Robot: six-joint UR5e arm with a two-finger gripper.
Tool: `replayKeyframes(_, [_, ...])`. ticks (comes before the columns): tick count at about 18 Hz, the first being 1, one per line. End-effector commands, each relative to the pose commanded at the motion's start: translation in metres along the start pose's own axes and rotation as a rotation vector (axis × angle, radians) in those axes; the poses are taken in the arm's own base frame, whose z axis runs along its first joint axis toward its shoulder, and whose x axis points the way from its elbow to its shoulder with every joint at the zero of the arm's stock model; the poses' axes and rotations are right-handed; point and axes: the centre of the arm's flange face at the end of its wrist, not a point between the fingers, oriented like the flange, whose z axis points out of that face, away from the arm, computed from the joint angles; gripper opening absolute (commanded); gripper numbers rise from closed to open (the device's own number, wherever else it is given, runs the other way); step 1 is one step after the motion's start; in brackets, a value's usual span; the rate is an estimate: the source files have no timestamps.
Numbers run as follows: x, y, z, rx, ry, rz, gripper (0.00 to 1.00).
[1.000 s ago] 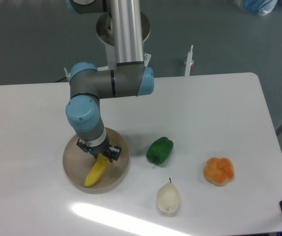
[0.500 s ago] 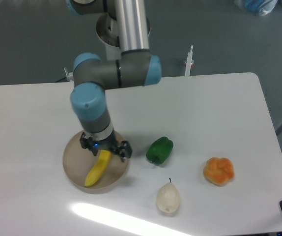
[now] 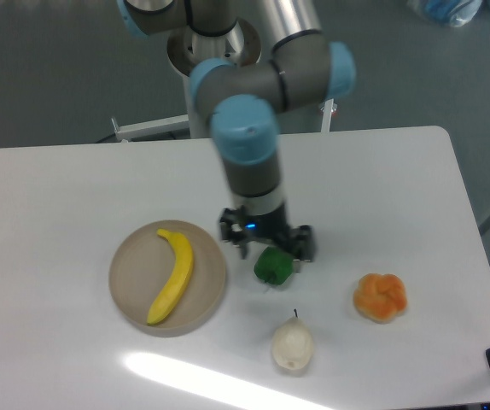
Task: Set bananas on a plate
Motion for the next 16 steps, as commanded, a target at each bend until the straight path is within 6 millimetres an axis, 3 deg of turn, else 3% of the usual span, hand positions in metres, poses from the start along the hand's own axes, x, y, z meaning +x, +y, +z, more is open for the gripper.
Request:
replayKeyframes(1, [-0.015,0.015,0.004,-0.007,-0.005,0.035,1.0])
replayKeyframes(4, [-0.033,0.03,0.009,-0.017,-0.009,0.069,1.0])
replayKeyframes(6, [-0.04,0.027,0.022,-0.023,-0.003,0.085,1.0])
replayKeyframes(16, [-0.051,0.024,0.024,-0.044,-0.031,0.084,1.0])
